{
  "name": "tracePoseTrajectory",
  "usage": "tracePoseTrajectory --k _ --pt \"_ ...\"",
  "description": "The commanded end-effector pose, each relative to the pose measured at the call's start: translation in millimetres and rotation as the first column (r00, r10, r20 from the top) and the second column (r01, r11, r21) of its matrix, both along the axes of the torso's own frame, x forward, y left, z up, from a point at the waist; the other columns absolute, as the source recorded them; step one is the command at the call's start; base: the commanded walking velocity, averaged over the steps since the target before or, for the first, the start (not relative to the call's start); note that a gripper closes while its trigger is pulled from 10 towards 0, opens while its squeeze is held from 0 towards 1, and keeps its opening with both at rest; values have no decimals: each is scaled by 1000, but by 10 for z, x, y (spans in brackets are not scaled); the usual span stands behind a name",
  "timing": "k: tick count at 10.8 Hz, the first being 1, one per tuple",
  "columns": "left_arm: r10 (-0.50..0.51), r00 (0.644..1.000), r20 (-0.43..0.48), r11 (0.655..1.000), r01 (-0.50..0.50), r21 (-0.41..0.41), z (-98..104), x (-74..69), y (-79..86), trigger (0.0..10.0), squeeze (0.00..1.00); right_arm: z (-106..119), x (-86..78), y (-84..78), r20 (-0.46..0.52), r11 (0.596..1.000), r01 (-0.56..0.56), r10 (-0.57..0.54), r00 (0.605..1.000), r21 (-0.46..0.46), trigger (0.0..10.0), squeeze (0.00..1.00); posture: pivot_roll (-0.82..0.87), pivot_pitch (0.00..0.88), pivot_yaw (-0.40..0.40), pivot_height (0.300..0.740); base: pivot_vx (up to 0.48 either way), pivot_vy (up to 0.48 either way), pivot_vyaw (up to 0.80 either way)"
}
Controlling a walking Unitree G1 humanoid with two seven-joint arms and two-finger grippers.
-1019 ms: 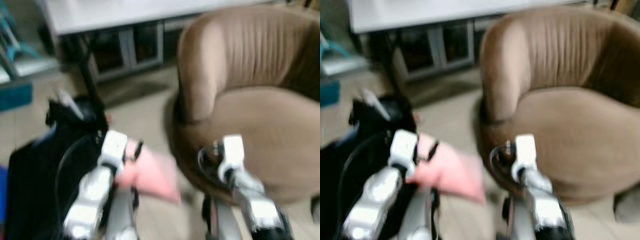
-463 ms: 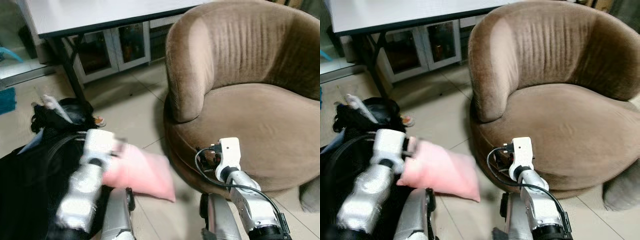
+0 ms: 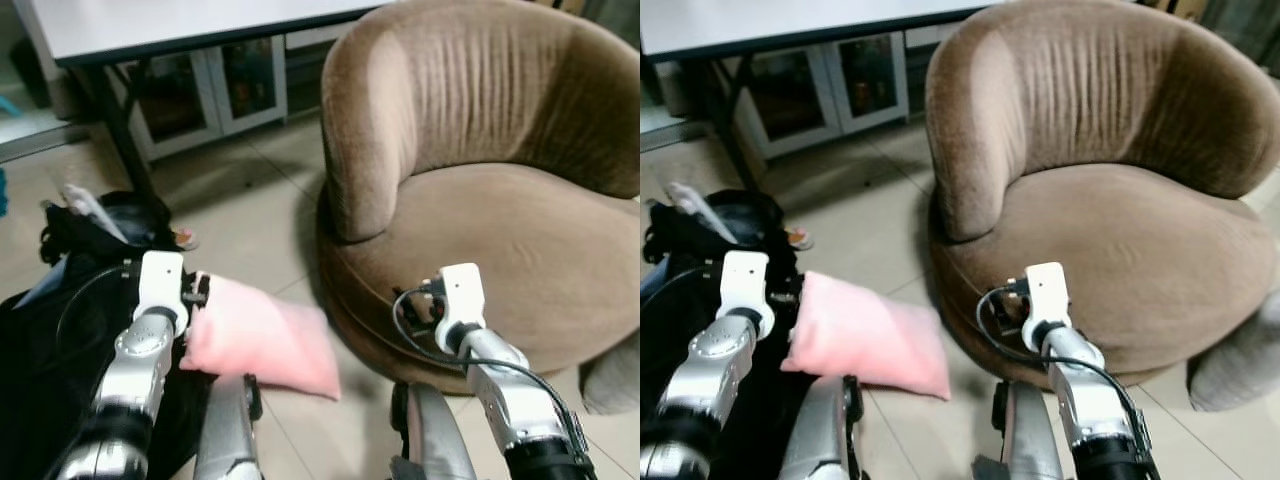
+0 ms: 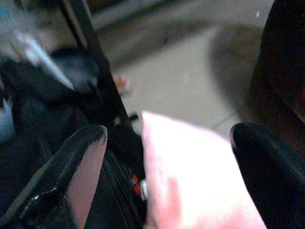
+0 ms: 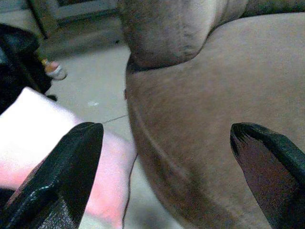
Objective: Move the pillow to the sofa from floor
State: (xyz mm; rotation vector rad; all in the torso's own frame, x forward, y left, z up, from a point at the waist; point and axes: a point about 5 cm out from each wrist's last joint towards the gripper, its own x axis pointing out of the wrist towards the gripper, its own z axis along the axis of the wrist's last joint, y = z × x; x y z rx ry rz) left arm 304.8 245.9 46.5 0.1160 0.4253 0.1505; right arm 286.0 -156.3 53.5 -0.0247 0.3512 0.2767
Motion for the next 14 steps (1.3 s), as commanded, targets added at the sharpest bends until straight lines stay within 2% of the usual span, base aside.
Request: tracePoseTrajectory --k 1,2,3,4,5,6,7,8,9,10,11,12,13,14 --pt "46 999 -7 999 -46 -23 -3 1 103 10000 1000 59 14 21 14 1000 -26 26 1000 -9 10000 0 10 0 -23 529 0 0 0" --pt "115 993 -25 990 -117 -82 -34 -8 221 10000 1000 67 -40 24 7 999 -45 45 999 -17 10000 0 3 0 -42 529 0 0 0" --pt "224 973 -52 968 -228 -108 -91 -118 469 10000 1000 44 -123 72 -22 997 -79 79 997 -12 10000 0 9 0 -65 529 0 0 0" --pt "258 964 -57 956 -263 -130 -123 -189 570 10000 1000 72 -181 110 -25 992 -126 126 992 -22 10000 0 10 9 -112 529 0 0 0" --pt "310 947 -88 937 -320 -142 -169 -252 666 10000 1000 178 -179 115 -24 983 -181 180 983 -40 10000 0 -31 56 -159 529 0 0 0" --pt "345 933 -108 923 -358 -145 -203 -297 704 10000 1000 237 -194 104 -24 976 -211 210 978 -57 10000 0 -44 65 -165 529 0 0 0" --pt "360 925 -117 909 -377 -180 -258 -335 684 10000 1000 410 -253 -19 -7 976 -207 207 978 -61 10000 0 -130 68 -202 529 0 0 0" --pt "369 921 -124 888 -389 -245 -320 -332 592 10000 1000 622 -304 -187 4 967 -227 229 973 -115 10000 0 -186 89 -233 529 0 0 0" --pt "379 915 -137 883 -402 -243 -361 -336 534 10000 1000 714 -356 -344 -10 961 -228 230 973 -154 10000 0 -219 125 -275 529 0 0 0" --pt "430 892 -143 860 -452 -235 -390 -382 566 10000 1000 838 -466 -468 -51 955 -241 235 971 -172 10000 0 -257 133 -333 529 0 0 0" --pt "450 883 -134 852 -470 -229 -398 -407 584 10000 1000 947 -574 -566 -76 949 -253 243 967 -186 10000 0 -247 128 -370 529 0 0 0" --pt "475 871 -125 841 -492 -226 -397 -434 624 10000 314 988 -623 -603 -91 949 -254 241 966 -184 10000 0 -242 128 -388 529 0 0 0" --pt "507 854 -118 834 -521 -182 -401 -512 722 10000 0 1001 -687 -608 -120 950 -261 243 963 -170 10000 0 -238 134 -398 529 0 0 0" --pt "487 869 -92 857 -495 -142 -380 -537 774 10000 0 1018 -725 -589 -130 952 -265 246 961 -153 10000 0 -235 139 -397 529 0 0 0"
